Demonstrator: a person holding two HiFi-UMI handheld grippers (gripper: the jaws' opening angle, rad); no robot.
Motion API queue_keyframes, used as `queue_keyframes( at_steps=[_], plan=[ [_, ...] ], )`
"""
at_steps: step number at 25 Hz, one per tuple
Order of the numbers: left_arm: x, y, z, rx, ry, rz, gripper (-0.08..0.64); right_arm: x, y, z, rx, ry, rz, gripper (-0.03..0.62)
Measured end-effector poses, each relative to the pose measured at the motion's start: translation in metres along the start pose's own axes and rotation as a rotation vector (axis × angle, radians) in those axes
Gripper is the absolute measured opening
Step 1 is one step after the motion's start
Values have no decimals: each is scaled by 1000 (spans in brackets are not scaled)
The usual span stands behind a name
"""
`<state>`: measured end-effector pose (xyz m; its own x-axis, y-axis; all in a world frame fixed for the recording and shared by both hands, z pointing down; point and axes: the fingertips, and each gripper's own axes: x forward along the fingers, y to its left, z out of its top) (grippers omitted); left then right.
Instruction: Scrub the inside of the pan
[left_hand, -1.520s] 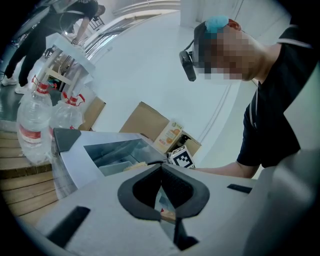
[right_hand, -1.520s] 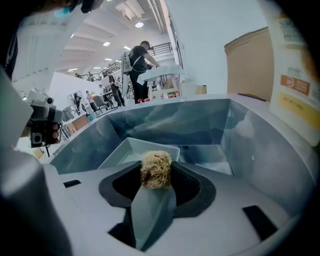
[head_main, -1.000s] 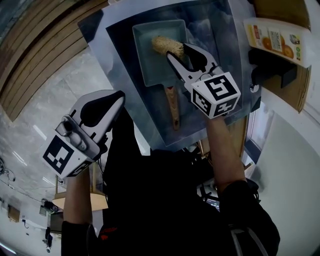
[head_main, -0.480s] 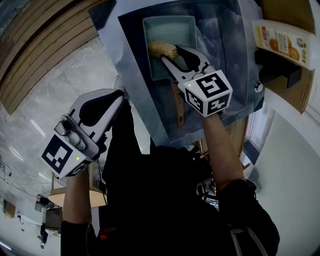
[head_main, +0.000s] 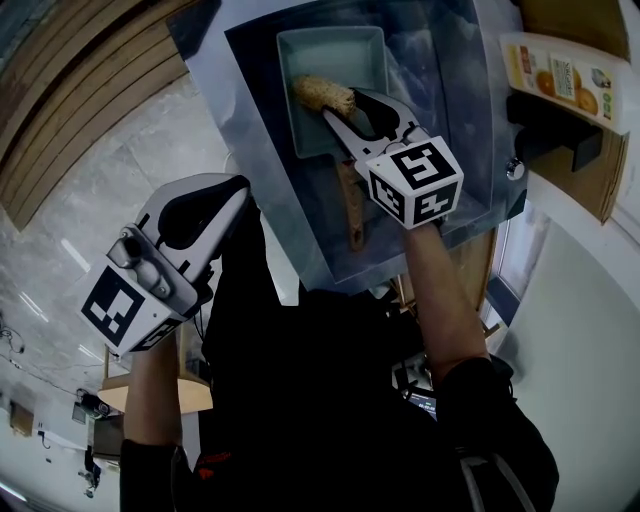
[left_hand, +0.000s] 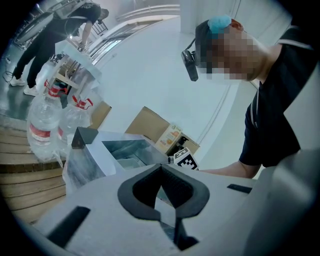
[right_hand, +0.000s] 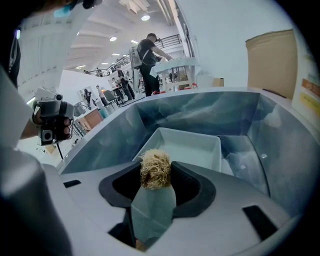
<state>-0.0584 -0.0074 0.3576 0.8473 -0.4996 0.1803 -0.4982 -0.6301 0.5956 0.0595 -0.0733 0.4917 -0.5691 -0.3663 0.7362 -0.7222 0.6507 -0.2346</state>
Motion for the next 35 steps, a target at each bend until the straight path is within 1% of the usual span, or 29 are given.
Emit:
queue_keyframes(
  at_steps=[6, 10, 17, 21, 25, 29, 33, 35],
  plan=[
    [16, -9, 0, 1, 23, -17, 18, -15, -25, -10, 27, 3, -36, 176],
    [30, -16, 3, 19, 22, -29, 18, -24, -40, -16, 32, 7, -60, 176],
    [50, -27, 2, 27, 36, -43, 18, -38, -65, -26, 35, 22, -92, 176],
    [52, -31, 2, 34, 40, -42, 18, -38, -62, -27, 2, 26, -93, 176],
    [46, -32, 3, 30, 42, -31, 18, -40, -58, -20, 29, -7, -77, 176],
    [34, -35, 2, 15, 55, -23, 18, -46, -46, -5, 31, -43, -59, 176],
    [22, -36, 9, 45, 12, -20, 18, -48, -27, 8, 14, -62, -35, 176],
    [15, -35, 9, 47, 2, -14, 18, -47, -17, 13, 4, -63, -24, 176]
  ],
)
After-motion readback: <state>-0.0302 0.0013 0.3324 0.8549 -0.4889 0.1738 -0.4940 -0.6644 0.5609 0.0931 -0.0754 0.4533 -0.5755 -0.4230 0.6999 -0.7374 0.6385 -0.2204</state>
